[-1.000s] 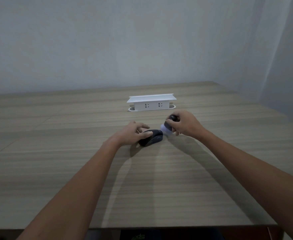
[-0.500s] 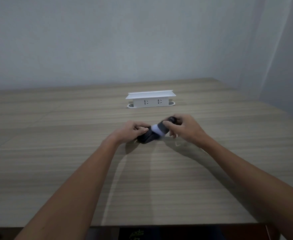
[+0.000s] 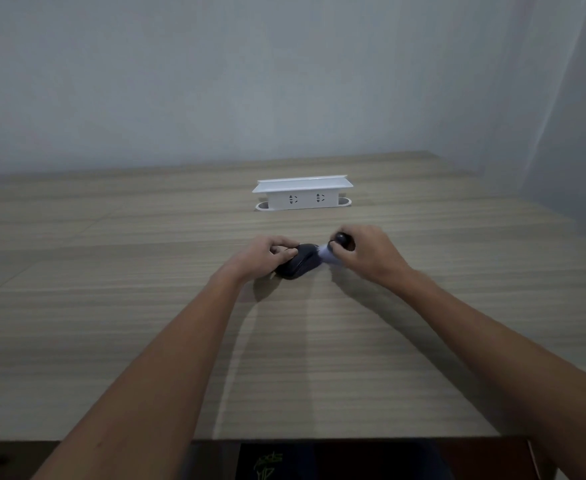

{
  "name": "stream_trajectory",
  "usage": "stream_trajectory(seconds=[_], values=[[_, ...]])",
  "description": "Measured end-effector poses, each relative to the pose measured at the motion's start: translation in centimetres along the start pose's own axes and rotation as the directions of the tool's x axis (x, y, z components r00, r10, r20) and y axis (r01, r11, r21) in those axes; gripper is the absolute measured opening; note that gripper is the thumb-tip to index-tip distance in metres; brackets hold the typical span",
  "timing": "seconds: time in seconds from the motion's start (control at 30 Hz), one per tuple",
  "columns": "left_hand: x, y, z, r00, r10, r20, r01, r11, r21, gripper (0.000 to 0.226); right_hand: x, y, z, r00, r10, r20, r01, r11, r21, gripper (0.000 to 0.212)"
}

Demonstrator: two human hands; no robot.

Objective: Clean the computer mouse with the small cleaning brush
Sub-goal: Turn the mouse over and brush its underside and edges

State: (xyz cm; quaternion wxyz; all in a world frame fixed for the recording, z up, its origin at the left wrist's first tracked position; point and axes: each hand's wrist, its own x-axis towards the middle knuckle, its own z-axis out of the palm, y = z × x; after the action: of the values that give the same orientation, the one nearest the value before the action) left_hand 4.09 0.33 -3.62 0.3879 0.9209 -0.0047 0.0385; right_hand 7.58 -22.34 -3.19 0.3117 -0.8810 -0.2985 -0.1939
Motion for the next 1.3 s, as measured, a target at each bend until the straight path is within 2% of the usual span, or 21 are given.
stream_trajectory(seconds=[0.07, 0.17, 0.3, 0.33, 0.43, 0.5, 0.63, 0.7, 0.77, 0.83, 0.87, 0.97, 1.03, 1.17, 1.23, 1.3], values=[[0.0, 0.1, 0.0, 1.0, -0.003, -0.003, 0.003, 1.0, -0.004, 0.032, -0.3, -0.6, -0.2, 0.999, -0.033, 0.036, 0.03, 0.997, 0.078, 0.013], [0.1, 0.0, 0.0, 1.0, -0.001, -0.007, 0.001, 1.0, 0.003, 0.031, -1.1, -1.8, 0.1, 0.979, -0.109, 0.172, 0.081, 0.984, 0.161, 0.012], [0.0, 0.3, 0.0, 1.0, -0.013, -0.006, 0.013, 1.0, 0.003, 0.031, 0.0, -0.4, 0.4, 1.0, -0.014, -0.01, 0.014, 1.0, 0.016, 0.014], [0.0, 0.3, 0.1, 1.0, -0.016, -0.006, 0.016, 1.0, 0.001, 0.032, -0.1, -0.4, 0.2, 1.0, -0.003, -0.024, 0.004, 1.0, 0.026, 0.014], [0.1, 0.3, -0.1, 1.0, -0.016, 0.002, 0.016, 1.0, -0.014, 0.032, -0.7, -1.9, -0.2, 0.992, -0.085, 0.096, 0.066, 0.982, 0.179, 0.012], [0.2, 0.2, -0.1, 1.0, -0.013, 0.012, 0.013, 0.999, -0.03, 0.031, -0.8, -2.7, -0.1, 0.983, -0.114, 0.147, 0.087, 0.98, 0.177, 0.011], [0.1, 0.3, -0.2, 1.0, -0.018, 0.017, 0.018, 1.0, 0.0, 0.032, 0.5, -1.1, 0.2, 0.999, 0.008, -0.038, -0.008, 1.0, 0.005, 0.014], [0.2, 0.3, -0.2, 1.0, -0.02, 0.018, 0.02, 1.0, 0.012, 0.032, 0.4, -1.0, -0.3, 0.998, 0.025, -0.061, -0.021, 0.998, 0.066, 0.013], [0.3, 0.1, -0.2, 1.0, -0.019, 0.017, 0.019, 1.0, -0.003, 0.03, -0.1, -1.7, -0.9, 0.997, -0.04, 0.058, 0.028, 0.981, 0.19, 0.011], [0.4, 0.0, -0.2, 1.0, -0.012, 0.016, 0.013, 1.0, -0.027, 0.028, -0.7, -2.7, -0.9, 0.975, -0.104, 0.198, 0.056, 0.971, 0.231, 0.011], [0.4, 0.0, -0.3, 1.0, -0.011, 0.015, 0.011, 0.999, -0.032, 0.028, -0.6, -2.7, -0.7, 0.975, -0.102, 0.197, 0.06, 0.975, 0.212, 0.012], [0.5, -0.1, -0.3, 1.0, -0.016, 0.024, 0.016, 1.0, -0.023, 0.032, 0.3, -1.5, 0.0, 0.999, -0.035, 0.022, 0.033, 0.996, 0.085, 0.013], [0.4, -0.2, -0.2, 1.0, -0.012, 0.028, 0.013, 1.0, -0.02, 0.032, 0.4, -1.0, -0.3, 1.0, -0.009, -0.006, 0.01, 0.996, 0.087, 0.013], [0.6, -0.5, -0.1, 1.0, 0.003, 0.016, -0.003, 0.999, -0.032, 0.03, -0.4, -1.8, -1.0, 0.972, -0.094, 0.214, 0.019, 0.944, 0.33, 0.012], [0.7, -0.5, 0.0, 1.0, 0.001, 0.013, -0.001, 0.999, -0.039, 0.03, -0.1, -1.7, -0.6, 0.981, -0.079, 0.175, 0.032, 0.966, 0.256, 0.013], [0.7, -0.4, 0.0, 1.0, 0.0, 0.015, 0.001, 0.999, -0.041, 0.032, 0.5, -1.1, -0.3, 0.999, -0.031, 0.025, 0.028, 0.991, 0.127, 0.013]])
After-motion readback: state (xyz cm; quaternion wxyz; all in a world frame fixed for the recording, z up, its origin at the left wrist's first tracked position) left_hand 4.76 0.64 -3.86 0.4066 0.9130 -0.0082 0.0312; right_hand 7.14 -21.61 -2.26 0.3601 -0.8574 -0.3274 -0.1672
